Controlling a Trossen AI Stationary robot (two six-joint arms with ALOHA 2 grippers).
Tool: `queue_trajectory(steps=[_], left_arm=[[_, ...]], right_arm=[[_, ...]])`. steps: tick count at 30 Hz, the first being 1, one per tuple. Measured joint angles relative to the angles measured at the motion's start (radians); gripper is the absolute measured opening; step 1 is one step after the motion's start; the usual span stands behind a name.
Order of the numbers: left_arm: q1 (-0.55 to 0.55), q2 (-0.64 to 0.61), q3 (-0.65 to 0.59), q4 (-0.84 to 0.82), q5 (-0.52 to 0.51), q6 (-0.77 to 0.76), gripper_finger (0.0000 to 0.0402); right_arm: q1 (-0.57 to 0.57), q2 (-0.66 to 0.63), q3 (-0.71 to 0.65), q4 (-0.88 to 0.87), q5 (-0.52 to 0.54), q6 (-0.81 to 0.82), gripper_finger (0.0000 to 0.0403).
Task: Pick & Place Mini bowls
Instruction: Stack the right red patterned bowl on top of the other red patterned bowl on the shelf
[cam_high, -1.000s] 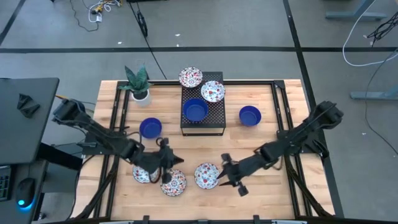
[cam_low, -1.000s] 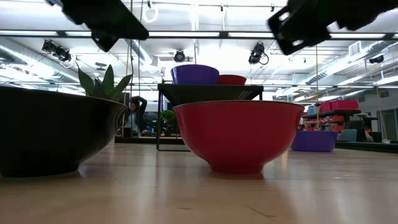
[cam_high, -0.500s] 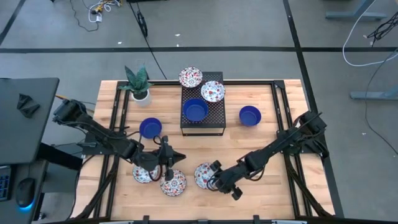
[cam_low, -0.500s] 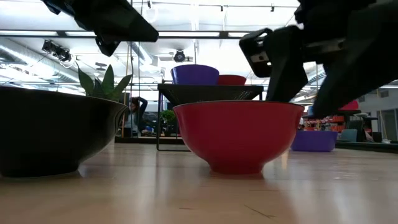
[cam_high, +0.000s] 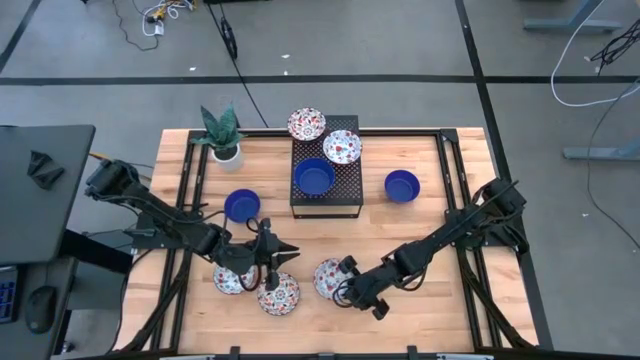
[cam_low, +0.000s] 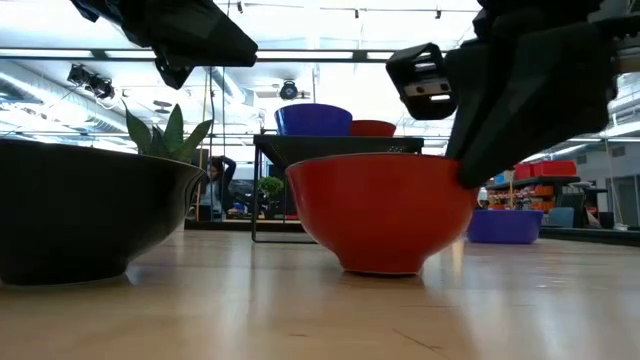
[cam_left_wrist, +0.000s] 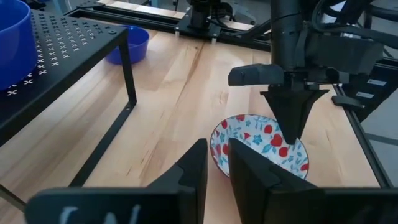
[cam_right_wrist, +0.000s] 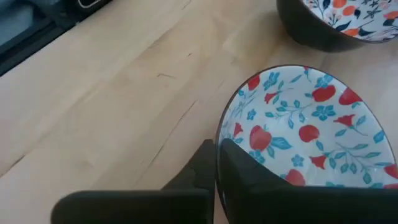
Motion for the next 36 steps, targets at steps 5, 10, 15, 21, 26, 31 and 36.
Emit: queue_trajectory(steps=[5,10,15,21,26,31,36], left_arm=[[0.0,0.0,0.0,0.0,0.0,-0.001,0.0071],[0.0,0.0,0.0,0.001,0.0,-0.004,0.0071],[0.0,0.0,0.0,0.003,0.0,-0.002,0.0071],[0.001,0.0,0.0,0.003,0.0,0.005,0.0071],[0.002,0.0,0.0,0.004,-0.002,0.059,0.0071],[0.025,0.0,0.0,0.009,-0.015,0.087,0.0071],[0.066,0.0,0.0,0.009,-0.026,0.09,0.0071]], right_arm=[[0.038,-0.06,-0.002,-0.057,0.024,0.017,0.0007],[0.067,-0.228,-0.004,-0.152,0.049,0.06,0.0003],[0.068,-0.434,0.043,-0.273,0.225,0.049,0.0002],[-0.102,-0.515,0.264,-0.551,0.378,-0.059,0.0002],[-0.353,-0.506,0.356,-0.632,0.288,-0.212,0.0001],[-0.588,-0.471,0.356,-0.633,0.101,-0.32,0.0001],[-0.709,-0.393,0.356,-0.611,0.05,-0.384,0.0002]])
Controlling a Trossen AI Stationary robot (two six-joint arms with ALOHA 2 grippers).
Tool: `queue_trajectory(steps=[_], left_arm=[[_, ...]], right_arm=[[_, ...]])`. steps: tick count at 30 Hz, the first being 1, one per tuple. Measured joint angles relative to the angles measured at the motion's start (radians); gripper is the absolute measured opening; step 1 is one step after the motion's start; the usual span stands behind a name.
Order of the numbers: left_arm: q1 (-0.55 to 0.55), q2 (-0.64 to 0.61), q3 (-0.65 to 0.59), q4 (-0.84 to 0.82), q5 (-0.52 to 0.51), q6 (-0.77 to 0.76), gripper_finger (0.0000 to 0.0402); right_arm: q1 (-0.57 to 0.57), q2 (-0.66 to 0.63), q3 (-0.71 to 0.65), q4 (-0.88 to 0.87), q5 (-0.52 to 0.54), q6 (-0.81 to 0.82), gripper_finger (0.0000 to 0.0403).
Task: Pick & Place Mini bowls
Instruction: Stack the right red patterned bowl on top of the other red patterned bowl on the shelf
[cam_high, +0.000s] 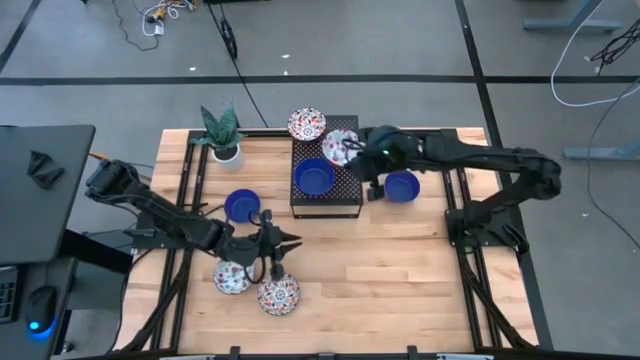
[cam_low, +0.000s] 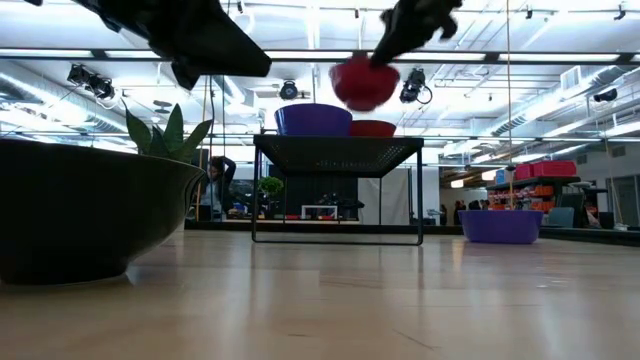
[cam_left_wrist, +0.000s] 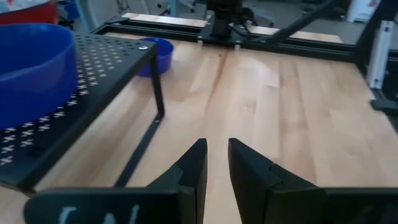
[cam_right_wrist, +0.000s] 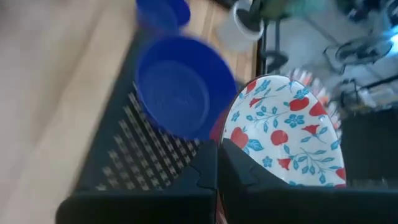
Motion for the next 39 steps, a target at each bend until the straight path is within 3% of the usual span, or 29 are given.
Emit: queue_trajectory(steps=[12,35,39], left_arm=[[0.017,0.0,0.0,0.0,0.014,-0.01,0.0071],[0.017,0.0,0.0,0.001,0.027,-0.01,0.0071],[0.017,0.0,0.0,0.001,0.027,-0.011,0.0071]], right_arm=[[-0.096,0.099,0.0,0.012,0.004,0.016,0.0002],[-0.117,0.11,-0.064,0.076,-0.012,0.083,0.0004],[-0.117,0.11,-0.066,0.101,-0.016,0.109,0.002]])
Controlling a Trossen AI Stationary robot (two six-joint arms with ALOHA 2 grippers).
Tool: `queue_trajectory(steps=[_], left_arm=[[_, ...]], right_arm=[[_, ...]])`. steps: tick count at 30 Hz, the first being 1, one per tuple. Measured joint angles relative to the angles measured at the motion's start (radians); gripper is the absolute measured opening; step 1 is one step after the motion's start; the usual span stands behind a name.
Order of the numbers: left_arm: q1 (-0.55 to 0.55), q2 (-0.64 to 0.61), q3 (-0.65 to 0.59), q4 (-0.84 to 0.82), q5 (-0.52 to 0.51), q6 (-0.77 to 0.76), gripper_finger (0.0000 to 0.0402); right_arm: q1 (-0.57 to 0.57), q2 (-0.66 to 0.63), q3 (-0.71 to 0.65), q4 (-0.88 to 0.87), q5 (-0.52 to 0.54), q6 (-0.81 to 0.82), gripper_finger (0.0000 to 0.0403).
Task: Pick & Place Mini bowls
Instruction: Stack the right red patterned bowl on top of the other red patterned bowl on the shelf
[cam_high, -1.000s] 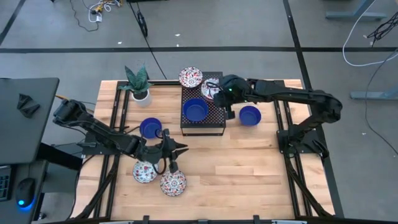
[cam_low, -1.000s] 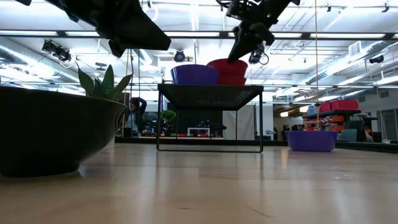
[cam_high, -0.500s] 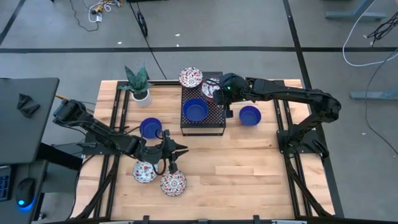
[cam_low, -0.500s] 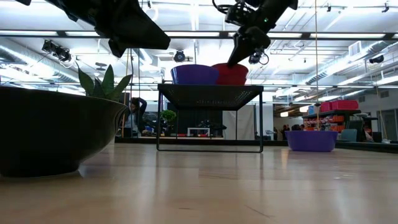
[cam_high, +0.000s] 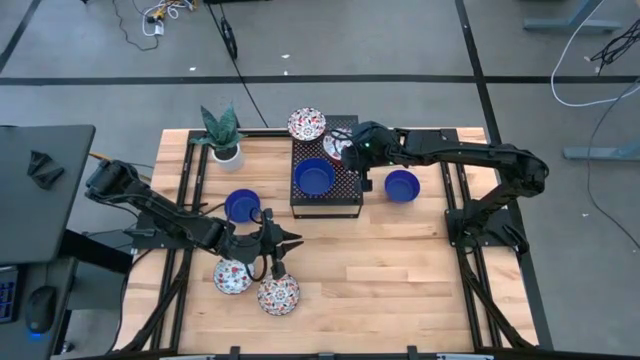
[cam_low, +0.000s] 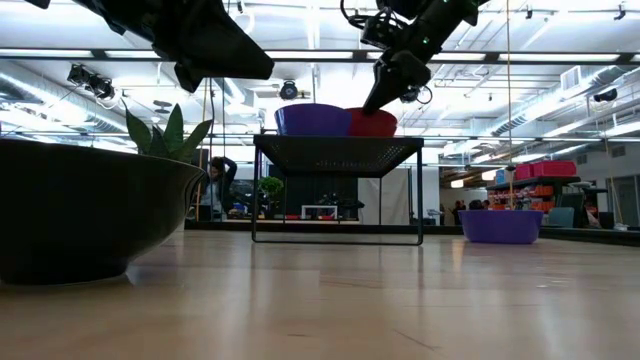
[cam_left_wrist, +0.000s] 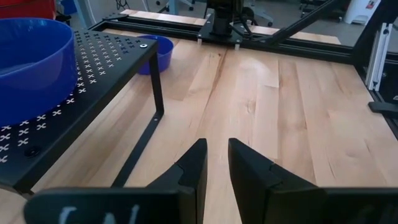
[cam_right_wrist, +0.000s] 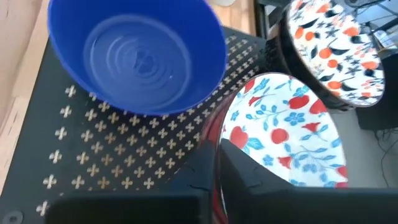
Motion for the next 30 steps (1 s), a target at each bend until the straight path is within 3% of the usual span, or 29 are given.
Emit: queue_trajectory(steps=[9,13,18,24,30], left_arm=[[0.0,0.0,0.0,0.0,0.0,0.0,0.0071],[0.0,0.0,0.0,0.0,0.0,0.0,0.0071],[0.0,0.0,0.0,0.0,0.0,0.0,0.0071],[0.0,0.0,0.0,0.0,0.0,0.0,0.0071],[0.0,0.0,0.0,0.0,0.0,0.0,0.0071]], right_arm=[[0.0,-0.005,0.0,0.005,0.0,0.018,0.0112],[0.0,-0.026,0.0,0.006,-0.002,0.014,0.0135],[-0.005,-0.05,0.0,0.007,-0.081,0.035,0.0106],[-0.029,-0.037,0.0,0.015,-0.089,0.082,0.0013],[-0.038,-0.031,0.0,0.01,-0.089,0.099,0.002]])
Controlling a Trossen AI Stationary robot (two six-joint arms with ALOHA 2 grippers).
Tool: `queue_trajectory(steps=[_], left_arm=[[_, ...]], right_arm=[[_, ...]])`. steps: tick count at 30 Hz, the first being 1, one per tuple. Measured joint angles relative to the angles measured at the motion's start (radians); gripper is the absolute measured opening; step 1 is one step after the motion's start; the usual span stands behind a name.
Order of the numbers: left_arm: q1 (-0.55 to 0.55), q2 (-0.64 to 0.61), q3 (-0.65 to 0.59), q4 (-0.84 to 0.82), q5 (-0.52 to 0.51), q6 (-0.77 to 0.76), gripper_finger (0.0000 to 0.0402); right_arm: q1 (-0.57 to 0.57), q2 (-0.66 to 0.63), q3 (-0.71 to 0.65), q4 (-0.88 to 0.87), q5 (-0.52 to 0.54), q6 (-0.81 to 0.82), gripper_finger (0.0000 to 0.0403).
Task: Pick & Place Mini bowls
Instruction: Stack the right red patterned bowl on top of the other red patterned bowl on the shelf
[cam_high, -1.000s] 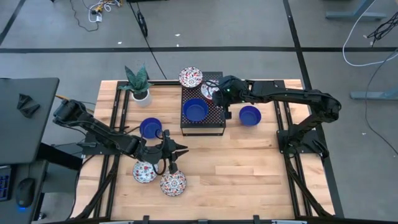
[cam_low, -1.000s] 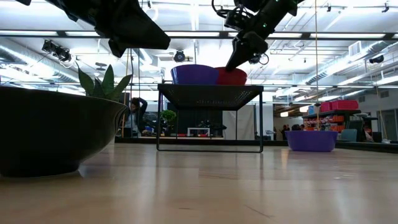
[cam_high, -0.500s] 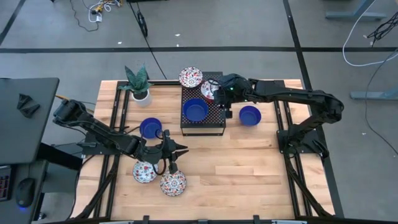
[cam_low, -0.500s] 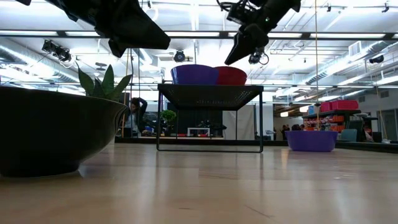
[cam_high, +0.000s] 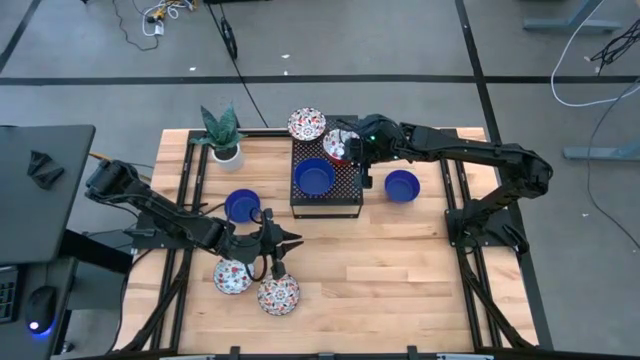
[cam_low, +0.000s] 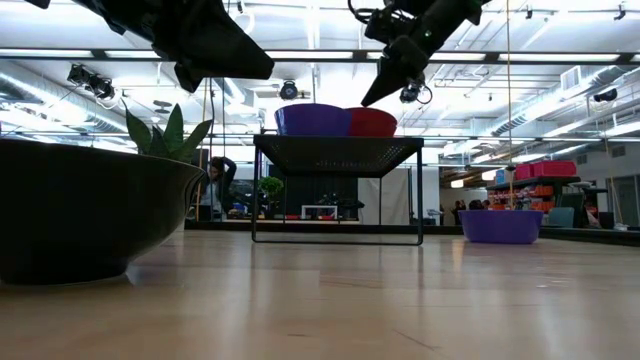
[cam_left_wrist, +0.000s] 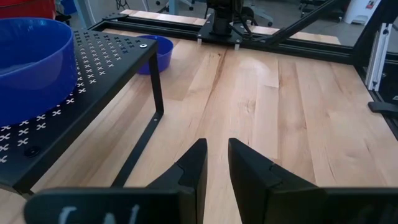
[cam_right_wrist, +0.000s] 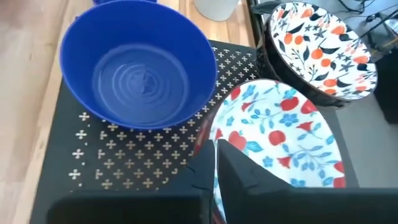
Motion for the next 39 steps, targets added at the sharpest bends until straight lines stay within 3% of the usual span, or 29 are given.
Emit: queue_trajectory(steps=[19,26,30,39], left_arm=[[0.0,0.0,0.0,0.0,0.0,0.0,0.0071],[0.0,0.0,0.0,0.0,0.0,0.0,0.0071],[0.0,0.0,0.0,0.0,0.0,0.0,0.0071],[0.0,0.0,0.0,0.001,0.0,0.0,0.0071]], right_arm=[[0.0,0.008,0.0,-0.025,-0.008,-0.026,0.0003],[0.0,-0.005,0.0,0.102,-0.008,0.014,0.0011],[0.0,0.012,0.002,0.207,-0.069,0.083,0.0004],[-0.021,0.161,0.0,0.38,-0.085,0.089,0.0003]])
